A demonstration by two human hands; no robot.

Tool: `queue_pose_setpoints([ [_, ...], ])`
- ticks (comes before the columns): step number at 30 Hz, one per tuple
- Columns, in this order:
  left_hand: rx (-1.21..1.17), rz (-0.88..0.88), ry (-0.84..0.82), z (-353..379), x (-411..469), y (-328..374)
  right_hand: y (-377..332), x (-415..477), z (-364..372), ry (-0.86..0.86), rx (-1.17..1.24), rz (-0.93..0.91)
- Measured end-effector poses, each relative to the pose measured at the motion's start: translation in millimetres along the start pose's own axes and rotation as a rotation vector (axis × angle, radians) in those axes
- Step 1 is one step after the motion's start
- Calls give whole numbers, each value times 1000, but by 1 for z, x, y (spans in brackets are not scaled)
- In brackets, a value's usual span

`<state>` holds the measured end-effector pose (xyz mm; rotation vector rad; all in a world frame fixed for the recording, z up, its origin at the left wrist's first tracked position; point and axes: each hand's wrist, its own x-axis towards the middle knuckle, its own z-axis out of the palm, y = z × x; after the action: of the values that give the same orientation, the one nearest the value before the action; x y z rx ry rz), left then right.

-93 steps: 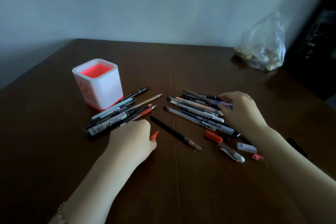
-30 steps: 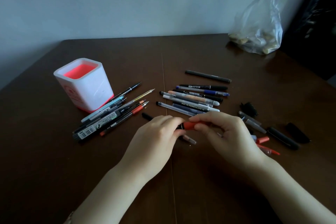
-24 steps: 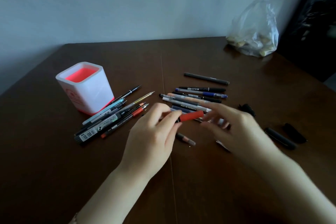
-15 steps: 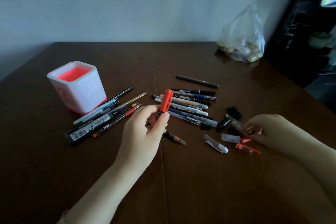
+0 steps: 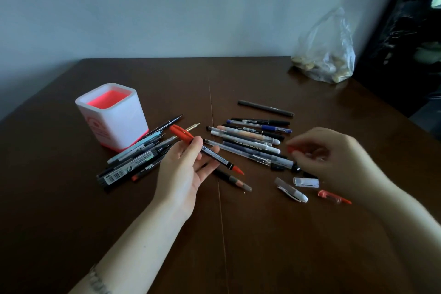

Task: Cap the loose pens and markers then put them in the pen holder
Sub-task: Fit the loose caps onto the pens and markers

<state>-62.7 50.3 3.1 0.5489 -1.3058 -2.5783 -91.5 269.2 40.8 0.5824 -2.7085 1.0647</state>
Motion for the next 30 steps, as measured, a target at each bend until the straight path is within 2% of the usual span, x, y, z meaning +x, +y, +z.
queue_pose_setpoints([
  [3, -58, 9, 39, -1, 2, 2, -21, 8, 30, -35, 286, -24],
  [7, -107, 68, 75, -1, 3, 6, -25, 7, 61, -36, 465, 15],
  [16, -99, 117, 55, -3, 4, 0, -19, -3, 70, -118, 476, 55],
  [22, -133, 123, 83, -3, 6, 1, -16, -1, 69, -86, 489, 62],
  [30, -95, 139, -14, 1, -2, -8, -24, -4, 69, -99, 542, 59],
])
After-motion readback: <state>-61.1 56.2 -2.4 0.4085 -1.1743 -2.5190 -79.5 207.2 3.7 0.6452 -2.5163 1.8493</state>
